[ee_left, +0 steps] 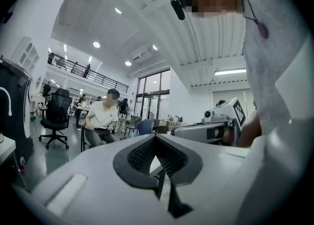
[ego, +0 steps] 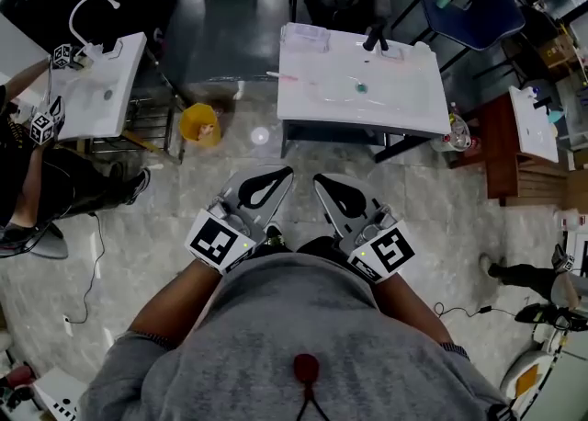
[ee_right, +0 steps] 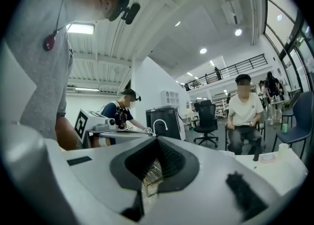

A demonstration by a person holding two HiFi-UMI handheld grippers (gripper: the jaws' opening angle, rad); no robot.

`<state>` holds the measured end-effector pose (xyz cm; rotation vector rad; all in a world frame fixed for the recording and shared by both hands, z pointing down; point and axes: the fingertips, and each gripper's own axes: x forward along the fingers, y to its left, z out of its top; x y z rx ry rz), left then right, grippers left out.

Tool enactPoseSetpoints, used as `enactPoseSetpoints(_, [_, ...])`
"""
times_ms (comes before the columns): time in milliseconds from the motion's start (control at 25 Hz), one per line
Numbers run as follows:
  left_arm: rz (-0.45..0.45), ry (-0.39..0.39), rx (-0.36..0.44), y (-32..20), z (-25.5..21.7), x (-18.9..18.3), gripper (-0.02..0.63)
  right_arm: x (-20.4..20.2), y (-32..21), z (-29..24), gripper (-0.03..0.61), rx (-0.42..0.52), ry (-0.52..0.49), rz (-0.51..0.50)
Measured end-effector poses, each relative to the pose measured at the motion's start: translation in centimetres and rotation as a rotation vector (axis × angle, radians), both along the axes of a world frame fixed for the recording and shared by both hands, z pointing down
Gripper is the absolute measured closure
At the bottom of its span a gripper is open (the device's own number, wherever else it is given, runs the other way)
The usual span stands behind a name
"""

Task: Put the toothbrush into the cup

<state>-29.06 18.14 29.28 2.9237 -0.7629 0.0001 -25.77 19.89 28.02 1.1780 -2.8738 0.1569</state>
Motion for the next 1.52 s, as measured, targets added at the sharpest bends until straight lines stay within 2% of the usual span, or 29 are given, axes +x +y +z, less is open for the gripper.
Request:
enactPoseSetpoints(80, [-0.002, 0.013, 0.03, -0.8, 0.0, -0.3, 0.607, 0.0, -0.5, 0.2, 0.572, -0.009, -0.003, 0.005])
enactPoseSetpoints(360, [-0.021, 0.009, 0.028, -3.5, 0.7, 0.6, 0.607, 1.4, -3.2, 1.1, 0.572, -0.023, -0.018, 0.007])
enactPoseSetpoints(480, [-0.039, -0.02, 0.021, -5.1, 1.1, 1.5, 0.607, 2.5, -5.0, 1.2, 0.572, -0.009, -0.015, -0.009])
enactPoseSetpoints(560, [-0.041, -0.047, 0.018, -6.3, 1.6, 2.2, 0.607, 3.3, -6.4, 1.1, 0.572, 0.002, -0.015, -0.014])
enactPoseSetpoints(680, [-0.046, -0.038, 0.03, -8.4, 1.6, 3.5, 0.607, 4.6, -8.8, 1.1, 0.572, 0.008, -0.018, -0.032])
enactPoseSetpoints(840, [-0.072, -0.037, -0.003, -11.7, 1.5, 5.7, 0.607, 6.7, -12.3, 1.3, 0.572, 0.011, -0.008, -0.06])
enactPoseSetpoints(960, [-0.09, -0.04, 0.015, -14.5, 1.6, 7.3, 0.607, 8.2, -15.0, 1.4, 0.572, 0.007, -0.018, -0.081])
enactPoseSetpoints(1120, [-0.113, -0.06, -0.035, -17.3, 2.0, 9.6, 0.607, 10.0, -17.7, 1.7, 0.572, 0.012, -0.022, -0.113])
enactPoseSetpoints(1240, [-0.129, -0.068, -0.007, -18.9, 2.2, 10.4, 0.607, 10.8, -19.1, 2.0, 0.572, 0.004, -0.027, -0.133])
enactPoseSetpoints(1400, [-0.15, -0.112, 0.002, -21.0, 2.9, 11.7, 0.607, 12.0, -21.2, 2.8, 0.572, -0.01, -0.043, -0.159])
enactPoseSetpoints(1520, [-0.146, -0.141, -0.034, -22.2, 3.6, 12.3, 0.607, 12.4, -22.7, 3.3, 0.572, -0.023, -0.081, -0.152])
